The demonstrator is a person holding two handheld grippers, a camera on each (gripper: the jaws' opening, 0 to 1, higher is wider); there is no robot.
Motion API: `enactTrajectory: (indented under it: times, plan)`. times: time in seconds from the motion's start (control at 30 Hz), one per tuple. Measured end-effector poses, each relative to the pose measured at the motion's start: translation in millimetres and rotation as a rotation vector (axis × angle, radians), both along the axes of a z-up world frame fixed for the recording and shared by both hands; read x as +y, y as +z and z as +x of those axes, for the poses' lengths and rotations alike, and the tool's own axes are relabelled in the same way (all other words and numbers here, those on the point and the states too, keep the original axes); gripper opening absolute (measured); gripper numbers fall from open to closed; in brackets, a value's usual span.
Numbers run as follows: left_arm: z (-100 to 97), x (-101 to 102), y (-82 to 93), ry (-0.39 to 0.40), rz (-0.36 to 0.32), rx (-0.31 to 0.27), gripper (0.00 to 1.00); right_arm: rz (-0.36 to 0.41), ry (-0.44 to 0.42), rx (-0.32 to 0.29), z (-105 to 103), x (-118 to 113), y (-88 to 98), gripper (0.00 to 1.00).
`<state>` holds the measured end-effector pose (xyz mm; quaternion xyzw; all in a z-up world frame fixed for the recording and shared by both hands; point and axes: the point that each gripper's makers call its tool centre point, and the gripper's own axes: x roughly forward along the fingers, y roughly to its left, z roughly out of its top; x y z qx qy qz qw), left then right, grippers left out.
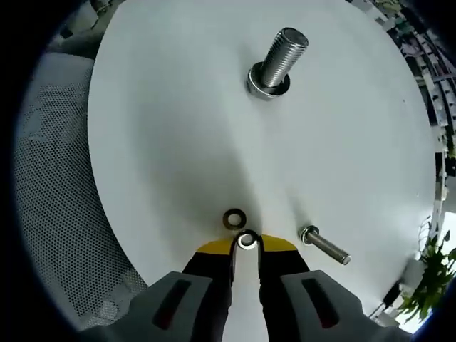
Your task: Place the washer onto the threaded stud by aligning its center hole with the stud, sliding it down to the base, and recovering from edge contact or off-axis alignment until the washer reaches the visible bottom stop.
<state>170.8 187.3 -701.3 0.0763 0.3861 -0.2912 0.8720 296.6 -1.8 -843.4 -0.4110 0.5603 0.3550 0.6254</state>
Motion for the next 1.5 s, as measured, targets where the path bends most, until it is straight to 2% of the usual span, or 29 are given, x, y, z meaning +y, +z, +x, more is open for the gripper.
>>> enactTrajectory:
  times: [0.1,0.2,0.3,0.47,0.67,0.87,1.23,1.5]
  plan:
    - [2.2,0,3.4,0.003,-0.013,-0.018,0.11,0.101,-0.101,0.002,2,-2,0.7,0.15]
    - [0.6,-1,0.5,-0.004,-0.005,-0.005,0.11,0.147,-0.099,-0.022,2,-3,1.5,0.15]
    - [1.0,0,1.3,-0.002,-0.008,-0.008,0.11,0.155,-0.087,-0.039,1,-4,0.1,0.15]
    - [1.1,-1,2.0,-0.006,-0.010,-0.012,0.11,0.160,-0.111,-0.034,2,-3,0.9,0.15]
    - [0.9,-1,2.2,-0.009,-0.011,-0.012,0.11,0.136,-0.055,-0.058,1,-2,1.4,0.14]
    - [0.9,-1,2.2,-0.010,-0.012,-0.012,0.11,0.154,-0.137,-0.055,4,-7,1.7,0.14]
    - [1.3,-1,2.7,-0.010,-0.012,-0.015,0.11,0.173,-0.146,-0.085,9,-18,17.0,0.14]
    - [1.0,-1,2.0,-0.010,-0.009,-0.010,0.11,0.200,-0.191,-0.107,14,-34,30.7,0.14]
